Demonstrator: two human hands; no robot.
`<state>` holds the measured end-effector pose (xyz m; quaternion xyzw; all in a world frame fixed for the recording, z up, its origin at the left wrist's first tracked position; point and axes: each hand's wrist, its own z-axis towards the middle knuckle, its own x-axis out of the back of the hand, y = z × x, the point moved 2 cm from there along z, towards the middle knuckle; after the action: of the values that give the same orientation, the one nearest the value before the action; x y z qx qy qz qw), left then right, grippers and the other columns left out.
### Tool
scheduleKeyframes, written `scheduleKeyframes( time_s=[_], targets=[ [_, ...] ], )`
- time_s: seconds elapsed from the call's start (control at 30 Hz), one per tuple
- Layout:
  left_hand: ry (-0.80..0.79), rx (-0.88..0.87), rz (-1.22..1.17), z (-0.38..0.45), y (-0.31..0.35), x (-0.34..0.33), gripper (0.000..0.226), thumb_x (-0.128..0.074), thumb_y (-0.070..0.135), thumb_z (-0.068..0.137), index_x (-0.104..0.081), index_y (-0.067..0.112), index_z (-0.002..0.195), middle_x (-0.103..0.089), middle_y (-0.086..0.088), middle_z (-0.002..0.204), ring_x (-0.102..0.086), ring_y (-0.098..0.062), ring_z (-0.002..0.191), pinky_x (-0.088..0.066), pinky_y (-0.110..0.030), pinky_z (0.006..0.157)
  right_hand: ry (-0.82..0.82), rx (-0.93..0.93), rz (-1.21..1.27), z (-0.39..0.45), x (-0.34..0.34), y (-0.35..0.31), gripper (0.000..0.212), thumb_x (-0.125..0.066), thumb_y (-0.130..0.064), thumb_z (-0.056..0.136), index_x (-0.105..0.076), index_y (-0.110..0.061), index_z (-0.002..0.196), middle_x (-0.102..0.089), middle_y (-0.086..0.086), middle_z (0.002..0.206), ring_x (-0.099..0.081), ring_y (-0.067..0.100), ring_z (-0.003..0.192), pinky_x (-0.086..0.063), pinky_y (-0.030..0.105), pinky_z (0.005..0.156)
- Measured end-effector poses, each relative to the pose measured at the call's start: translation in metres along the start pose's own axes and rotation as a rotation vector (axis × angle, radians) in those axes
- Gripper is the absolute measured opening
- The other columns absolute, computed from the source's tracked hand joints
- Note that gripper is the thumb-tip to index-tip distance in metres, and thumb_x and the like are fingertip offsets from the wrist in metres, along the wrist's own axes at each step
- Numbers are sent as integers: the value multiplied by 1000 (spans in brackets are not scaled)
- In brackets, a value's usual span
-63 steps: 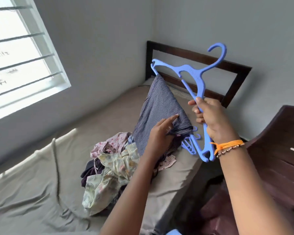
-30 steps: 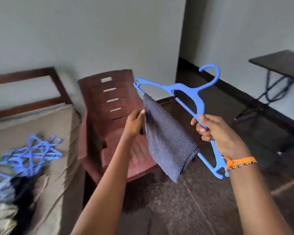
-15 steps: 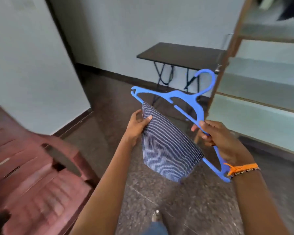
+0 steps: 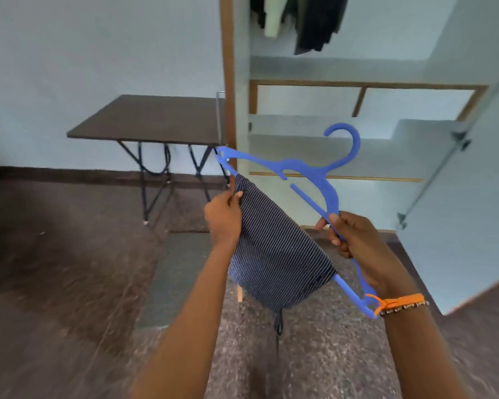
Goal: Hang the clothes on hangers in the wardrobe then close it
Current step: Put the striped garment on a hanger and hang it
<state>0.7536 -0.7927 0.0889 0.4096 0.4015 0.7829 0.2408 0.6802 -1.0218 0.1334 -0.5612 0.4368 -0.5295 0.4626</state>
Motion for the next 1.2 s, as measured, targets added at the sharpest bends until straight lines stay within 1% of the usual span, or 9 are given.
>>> scheduleKeyframes(
  time_s=[0.2, 0.47, 0.57, 0.63, 0.77, 0.87, 0.97, 1.1, 1.2],
  targets=[
    [-192, -387, 379, 45, 42, -91, 30, -39, 19, 101, -59, -2, 95, -66, -23, 88, -60, -42, 85, -27, -36, 61, 155, 39, -186, 50, 59, 17, 33, -42, -24, 100, -63, -7, 81, -41, -2, 51, -33, 1, 41, -26, 19, 50],
    [-177, -424, 507, 104, 84, -215, 27, -43, 19, 97, -66, 5, 99, -65, -14, 102, -59, -37, 90, -36, -37, 68, 125, 3, -223, 133, 139, 37, 34, -43, -21, 100, -63, -7, 76, -41, -7, 46, -34, 2, 42, -28, 10, 45],
    [-204, -639, 480, 118, 96, -262, 25, -49, 17, 89, -72, 15, 98, -67, -5, 104, -57, -34, 89, -41, -39, 72, 125, -18, -193, 171, 173, 43, 35, -42, -21, 101, -62, -10, 74, -41, -7, 46, -33, 2, 41, -26, 12, 45],
    [-332, -750, 407, 118, 100, -293, 31, -42, 27, 89, -72, 19, 94, -69, 3, 104, -56, -29, 99, -39, -44, 90, 117, -20, -154, 199, 196, 44, 36, -41, -20, 101, -62, -8, 74, -40, -7, 47, -32, 3, 41, -26, 11, 44],
    [-388, -549, 531, 130, 127, -350, 34, -37, 27, 99, -60, 21, 123, -55, 4, 134, -32, -26, 137, -4, -51, 114, 126, -14, -191, 255, 228, 40, 35, -44, -19, 99, -63, -11, 72, -41, -8, 47, -31, 3, 40, -25, 12, 43],
    [-335, -354, 28, 130, 183, -371, 32, -39, 24, 98, -68, 19, 109, -65, -2, 115, -54, -19, 113, -37, -41, 102, 146, -12, -143, 300, 249, 31, 31, -45, -17, 98, -65, -8, 77, -43, -6, 50, -36, 1, 38, -27, 13, 47],
    [-646, 13, -508, 135, 242, -394, 26, -51, 35, 94, -67, 20, 81, -69, -3, 87, -62, -17, 86, -45, -30, 80, 140, 6, -68, 344, 265, 11, 22, -46, -6, 93, -63, 5, 85, -43, -2, 52, -36, 4, 43, -26, 23, 52],
    [-683, 118, -685, 176, 299, -426, 22, -59, 27, 93, -54, 8, 85, -54, -4, 71, -55, -11, 56, -43, -19, 49, 23, 159, 0, 383, 279, -24, 26, -42, 3, 87, -58, -17, 84, -53, -15, 53, -47, -1, 48, -36, 14, 52],
    [-624, 87, -746, 231, 337, -454, 20, -55, 29, 95, -53, 13, 84, -51, -6, 83, -54, -14, 70, -46, -21, 60, -17, 301, -26, 404, 308, -40, 15, -48, -14, 80, -58, -16, 91, -57, -9, 63, -52, 5, 63, -42, 16, 64]
  ],
)
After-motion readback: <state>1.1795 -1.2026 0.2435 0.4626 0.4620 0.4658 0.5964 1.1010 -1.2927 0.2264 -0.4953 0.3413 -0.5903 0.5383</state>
